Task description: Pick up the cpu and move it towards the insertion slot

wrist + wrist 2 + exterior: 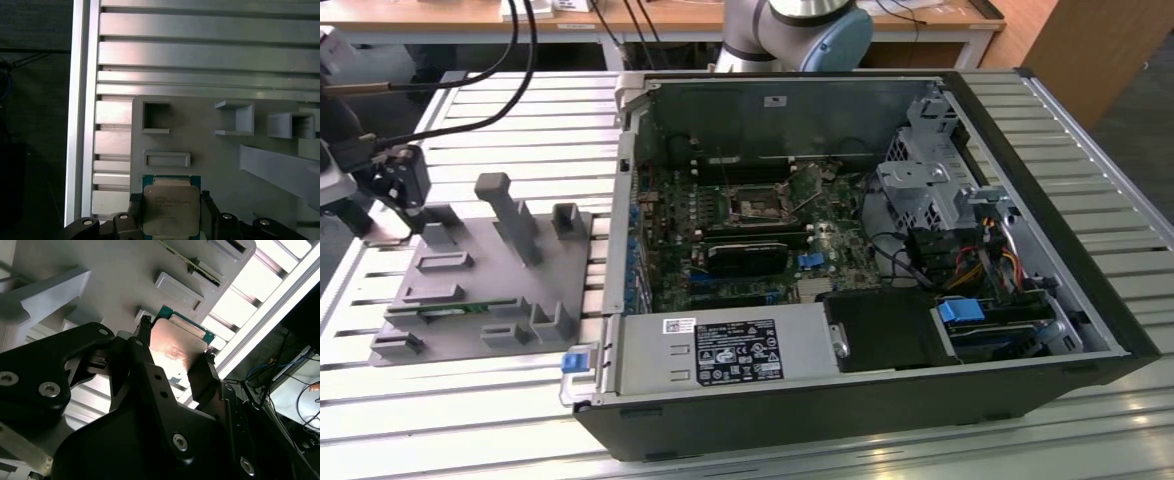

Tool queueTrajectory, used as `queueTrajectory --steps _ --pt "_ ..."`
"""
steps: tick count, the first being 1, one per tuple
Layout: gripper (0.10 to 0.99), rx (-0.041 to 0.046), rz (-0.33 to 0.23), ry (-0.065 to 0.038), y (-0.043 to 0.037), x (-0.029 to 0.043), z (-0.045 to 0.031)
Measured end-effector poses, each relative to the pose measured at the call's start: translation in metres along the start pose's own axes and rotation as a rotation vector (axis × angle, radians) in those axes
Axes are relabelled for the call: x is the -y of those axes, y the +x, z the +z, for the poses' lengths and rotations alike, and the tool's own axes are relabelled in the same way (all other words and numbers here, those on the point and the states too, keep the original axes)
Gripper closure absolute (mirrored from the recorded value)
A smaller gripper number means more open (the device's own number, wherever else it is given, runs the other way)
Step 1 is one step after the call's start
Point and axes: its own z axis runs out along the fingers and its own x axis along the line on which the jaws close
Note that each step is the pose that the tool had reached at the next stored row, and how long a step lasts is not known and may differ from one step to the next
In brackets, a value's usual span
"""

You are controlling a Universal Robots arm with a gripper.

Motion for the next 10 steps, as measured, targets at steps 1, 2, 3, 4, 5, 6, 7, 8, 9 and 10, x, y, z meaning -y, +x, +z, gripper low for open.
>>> queueTrajectory --steps 1,2,3,4,5,6,7,8,9,10 --pt "0.545 0.0000 0.000 0.000 0.0000 0.0000 -0.0007" --pt "0.545 0.0000 0.000 0.000 0.0000 0.0000 -0.0015" --pt "0.545 0.0001 0.000 0.000 0.0000 0.0000 -0.0022" --pt "0.545 0.0000 0.000 0.000 0.0000 -0.0001 -0.0030" --pt "0.545 0.0000 0.000 0.000 0.0000 -0.0001 -0.0038" --pt "0.545 -0.0001 0.000 0.000 0.0000 -0.0001 -0.0047" --pt "0.545 0.0000 0.000 0.000 0.0000 -0.0002 -0.0056" --pt "0.545 0.0000 0.000 0.000 0.0000 -0.0002 -0.0065" --pt "0.545 0.0000 0.000 0.000 0.0000 -0.0003 -0.0074" --pt "0.545 -0.0001 0.000 0.000 0.0000 -0.0004 -0.0086"
